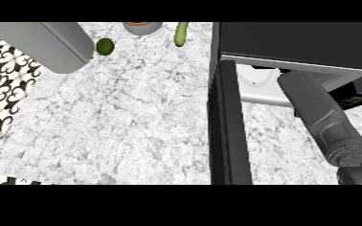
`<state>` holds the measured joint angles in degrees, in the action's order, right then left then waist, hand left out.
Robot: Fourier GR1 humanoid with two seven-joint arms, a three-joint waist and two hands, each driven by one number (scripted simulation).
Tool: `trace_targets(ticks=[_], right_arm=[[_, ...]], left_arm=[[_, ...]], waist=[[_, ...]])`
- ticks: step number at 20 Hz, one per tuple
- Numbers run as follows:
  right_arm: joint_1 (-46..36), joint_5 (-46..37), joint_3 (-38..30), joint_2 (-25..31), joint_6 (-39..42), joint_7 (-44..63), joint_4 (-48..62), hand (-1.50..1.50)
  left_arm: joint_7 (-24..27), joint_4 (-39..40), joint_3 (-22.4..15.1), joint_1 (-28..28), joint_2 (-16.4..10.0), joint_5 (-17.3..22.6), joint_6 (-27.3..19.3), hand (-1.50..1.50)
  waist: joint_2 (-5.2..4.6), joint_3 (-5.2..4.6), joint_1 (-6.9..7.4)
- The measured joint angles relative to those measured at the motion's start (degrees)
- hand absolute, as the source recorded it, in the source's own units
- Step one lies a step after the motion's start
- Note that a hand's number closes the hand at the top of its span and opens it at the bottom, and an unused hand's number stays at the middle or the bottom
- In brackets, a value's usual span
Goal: Pick up the milk, place it into the microwave and close the microwave
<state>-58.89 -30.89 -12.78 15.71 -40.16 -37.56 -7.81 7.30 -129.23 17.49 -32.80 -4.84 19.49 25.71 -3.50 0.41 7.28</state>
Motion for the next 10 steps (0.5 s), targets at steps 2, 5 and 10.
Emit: trace_targets(ticks=[2, 5, 10], right_arm=[[-0.17, 0.72, -0.62, -0.28, 2.33, -1.08, 0.20, -1.50], [-0.45, 2.33, -2.00, -1.11, 6.23, -2.85, 0.27, -1.50], [-0.13, 5.56, -4.87, -1.64, 13.25, -5.95, 0.35, -1.50]], left_arm=[[0.07, 0.51, -0.93, 0.16, -0.04, -0.33, 0.81, -1.50], [-0.12, 1.05, -1.92, 1.20, -0.41, -0.77, 1.50, -1.50], [0.07, 1.40, -4.79, 2.06, -0.32, -2.01, 3.36, -1.50]], waist=[[0.14, -0.01, -0.17], [0.33, 0.01, -0.76], [0.73, -0.02, -1.64]])
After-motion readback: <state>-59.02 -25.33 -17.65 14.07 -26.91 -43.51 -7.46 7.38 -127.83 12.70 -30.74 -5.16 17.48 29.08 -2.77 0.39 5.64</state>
